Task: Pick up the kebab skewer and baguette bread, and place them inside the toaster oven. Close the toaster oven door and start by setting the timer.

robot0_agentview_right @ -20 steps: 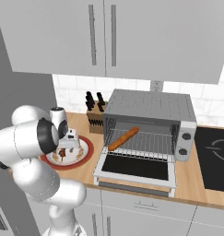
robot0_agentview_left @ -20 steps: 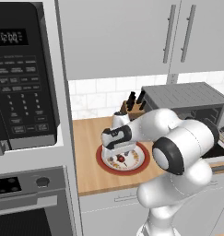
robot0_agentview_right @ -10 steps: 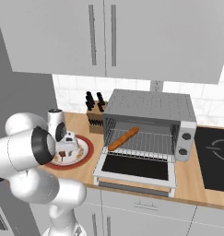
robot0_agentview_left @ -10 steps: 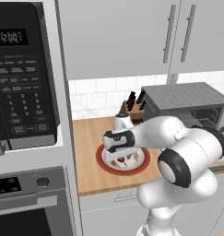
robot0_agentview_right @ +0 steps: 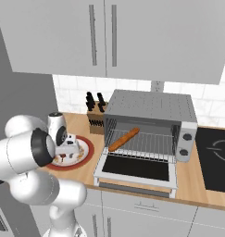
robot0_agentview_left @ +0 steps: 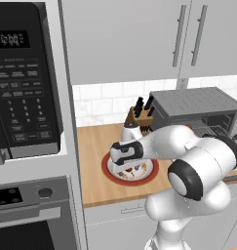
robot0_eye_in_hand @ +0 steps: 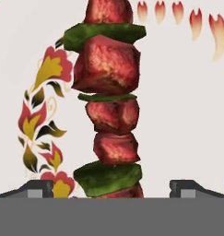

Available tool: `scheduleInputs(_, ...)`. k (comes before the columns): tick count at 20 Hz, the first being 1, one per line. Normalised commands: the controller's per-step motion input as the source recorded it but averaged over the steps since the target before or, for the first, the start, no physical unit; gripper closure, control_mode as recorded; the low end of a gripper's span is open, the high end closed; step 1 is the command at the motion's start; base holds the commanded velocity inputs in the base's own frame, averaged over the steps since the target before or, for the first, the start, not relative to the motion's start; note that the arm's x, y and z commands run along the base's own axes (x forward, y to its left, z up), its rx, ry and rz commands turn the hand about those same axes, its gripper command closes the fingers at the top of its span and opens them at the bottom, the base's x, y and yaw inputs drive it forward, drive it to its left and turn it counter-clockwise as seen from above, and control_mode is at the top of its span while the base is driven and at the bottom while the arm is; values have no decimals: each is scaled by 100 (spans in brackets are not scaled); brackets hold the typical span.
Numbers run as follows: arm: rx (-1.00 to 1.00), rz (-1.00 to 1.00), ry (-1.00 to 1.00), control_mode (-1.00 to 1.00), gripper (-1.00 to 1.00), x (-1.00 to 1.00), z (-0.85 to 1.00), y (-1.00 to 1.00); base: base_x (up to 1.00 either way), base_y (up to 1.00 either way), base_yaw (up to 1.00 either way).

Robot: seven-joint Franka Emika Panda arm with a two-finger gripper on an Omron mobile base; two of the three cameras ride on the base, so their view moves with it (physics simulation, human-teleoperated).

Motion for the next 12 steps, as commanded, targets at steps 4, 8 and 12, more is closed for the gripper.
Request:
scheduleInputs(4, 0, 0, 0, -100, -100, 16, -9, 1, 0, 0, 0)
scheduleInputs(8, 0, 0, 0, -100, -100, 0, -6, 7, 0, 0, 0)
scheduleInputs(12, 0, 0, 0, -100, 100, 0, -4, 5, 0, 0, 0)
